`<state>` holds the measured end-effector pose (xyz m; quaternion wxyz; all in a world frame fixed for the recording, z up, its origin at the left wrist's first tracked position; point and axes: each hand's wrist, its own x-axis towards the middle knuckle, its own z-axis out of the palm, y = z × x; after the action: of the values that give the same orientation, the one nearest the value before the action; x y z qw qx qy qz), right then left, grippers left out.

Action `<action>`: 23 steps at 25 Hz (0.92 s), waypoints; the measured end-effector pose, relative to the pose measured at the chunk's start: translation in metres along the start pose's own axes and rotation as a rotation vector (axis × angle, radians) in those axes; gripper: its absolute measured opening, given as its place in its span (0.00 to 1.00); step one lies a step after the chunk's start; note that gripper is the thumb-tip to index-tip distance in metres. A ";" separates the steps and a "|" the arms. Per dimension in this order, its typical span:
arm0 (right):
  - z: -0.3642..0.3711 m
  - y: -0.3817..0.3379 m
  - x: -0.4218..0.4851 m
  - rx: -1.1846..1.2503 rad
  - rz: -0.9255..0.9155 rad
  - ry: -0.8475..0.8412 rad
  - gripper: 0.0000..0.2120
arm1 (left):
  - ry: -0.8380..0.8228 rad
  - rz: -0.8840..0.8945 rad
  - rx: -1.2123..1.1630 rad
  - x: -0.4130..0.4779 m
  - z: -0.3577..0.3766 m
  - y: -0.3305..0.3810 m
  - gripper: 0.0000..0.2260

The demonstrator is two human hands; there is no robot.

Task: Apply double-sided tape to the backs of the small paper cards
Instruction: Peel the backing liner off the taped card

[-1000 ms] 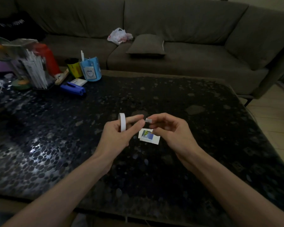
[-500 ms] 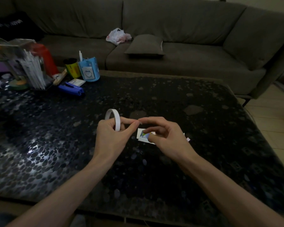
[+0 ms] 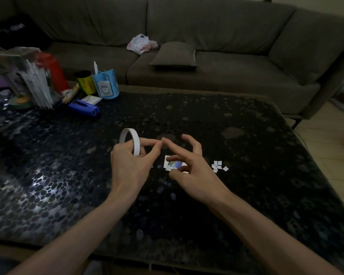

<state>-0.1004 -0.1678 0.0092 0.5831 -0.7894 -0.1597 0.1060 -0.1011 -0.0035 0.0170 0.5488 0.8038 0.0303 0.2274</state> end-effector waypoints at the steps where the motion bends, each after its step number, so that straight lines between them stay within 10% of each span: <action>1: 0.000 0.002 0.001 -0.019 0.001 -0.012 0.41 | -0.013 -0.011 -0.005 0.000 0.000 0.000 0.03; 4: -0.005 0.005 0.005 -0.045 0.023 0.035 0.41 | -0.112 -0.092 -0.079 -0.001 0.000 -0.001 0.02; 10: -0.023 0.001 0.002 -0.185 -0.077 0.395 0.05 | -0.214 -0.368 -0.262 -0.004 0.001 -0.004 0.03; 23: -0.018 -0.007 -0.007 -0.332 -0.198 0.412 0.03 | -0.386 -0.276 -0.316 -0.006 0.002 -0.007 0.11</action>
<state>-0.1016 -0.1846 0.0208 0.4735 -0.8596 -0.1293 -0.1420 -0.1040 -0.0044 0.0077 0.6887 0.7250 -0.0016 -0.0049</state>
